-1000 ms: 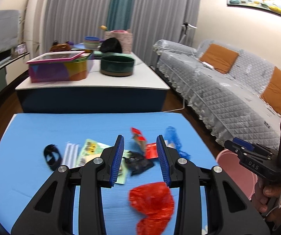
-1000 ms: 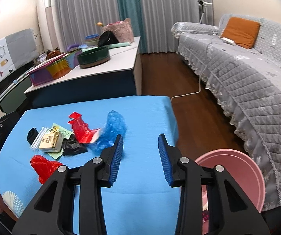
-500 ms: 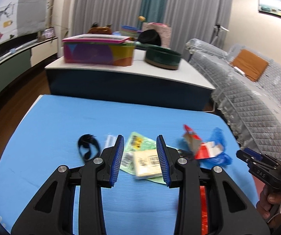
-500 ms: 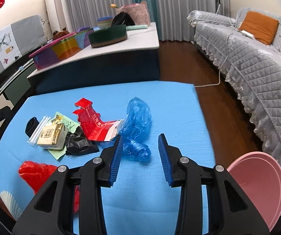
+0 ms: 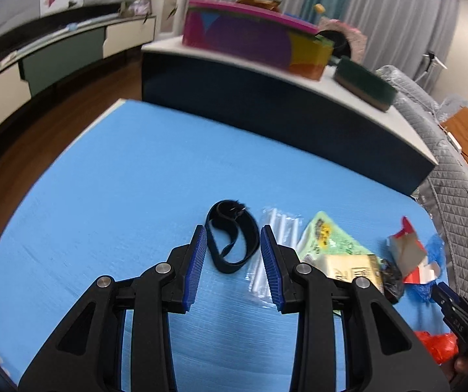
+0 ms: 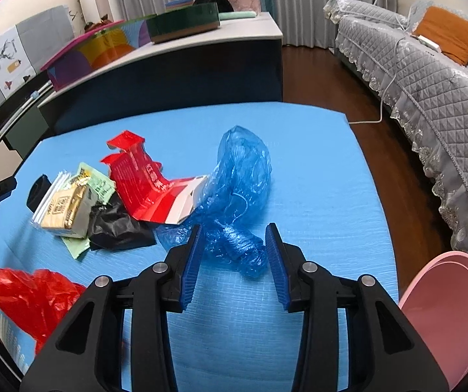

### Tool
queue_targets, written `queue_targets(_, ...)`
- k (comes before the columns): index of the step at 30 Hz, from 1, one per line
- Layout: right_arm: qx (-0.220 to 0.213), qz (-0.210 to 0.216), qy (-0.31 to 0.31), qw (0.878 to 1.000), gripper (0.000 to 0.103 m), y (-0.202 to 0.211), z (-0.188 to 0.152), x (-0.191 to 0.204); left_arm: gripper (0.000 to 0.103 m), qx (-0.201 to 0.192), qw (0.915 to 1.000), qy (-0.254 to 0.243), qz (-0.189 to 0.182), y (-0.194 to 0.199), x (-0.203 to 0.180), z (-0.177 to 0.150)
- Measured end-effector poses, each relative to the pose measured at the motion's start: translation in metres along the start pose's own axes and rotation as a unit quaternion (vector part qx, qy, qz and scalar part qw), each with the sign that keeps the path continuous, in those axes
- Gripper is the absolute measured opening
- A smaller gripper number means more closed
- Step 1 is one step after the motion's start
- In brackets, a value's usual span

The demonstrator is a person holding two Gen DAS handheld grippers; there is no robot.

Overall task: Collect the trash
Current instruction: 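Move both open tools back over the table toward the trash, then grasp the black strap with the left tool while the right tool grasps the blue plastic bag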

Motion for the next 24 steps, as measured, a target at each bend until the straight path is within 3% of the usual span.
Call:
queue_targets(4, 0.007, -0.001, -0.002, 1.0, 0.04, -0.005, -0.001, -0.004, 0.035, 0.016, 0.9998, 0.003, 0.006, -0.01, -0.001, -0.002)
queue_targets(17, 0.009, 0.006, 0.004, 1.0, 0.02, 0.0, -0.004, -0.008, 0.034, 0.067, 0.9974, 0.012, 0.022, -0.041, -0.005, -0.009)
queue_targets(19, 0.004, 0.006, 0.003, 1.0, 0.019, 0.003, -0.002, -0.009, 0.02, 0.071, 0.9972, 0.01, 0.023, -0.042, -0.006, -0.011)
queue_targets(24, -0.007, 0.004, 0.002, 1.0, 0.019, 0.014, 0.0, -0.008, 0.007, 0.072, 0.9971, 0.006, 0.023, -0.039, -0.006, -0.011)
Point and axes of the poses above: each gripper's, at about its wrist camera, not at the fingertips, and y roughly against the way its jaws point, x to its left, z to its top, the point moved 5 cm from there along -y, roughly the way its jaws point, and after that the axes turned 11 degrees about z, right-handed, at the moved point
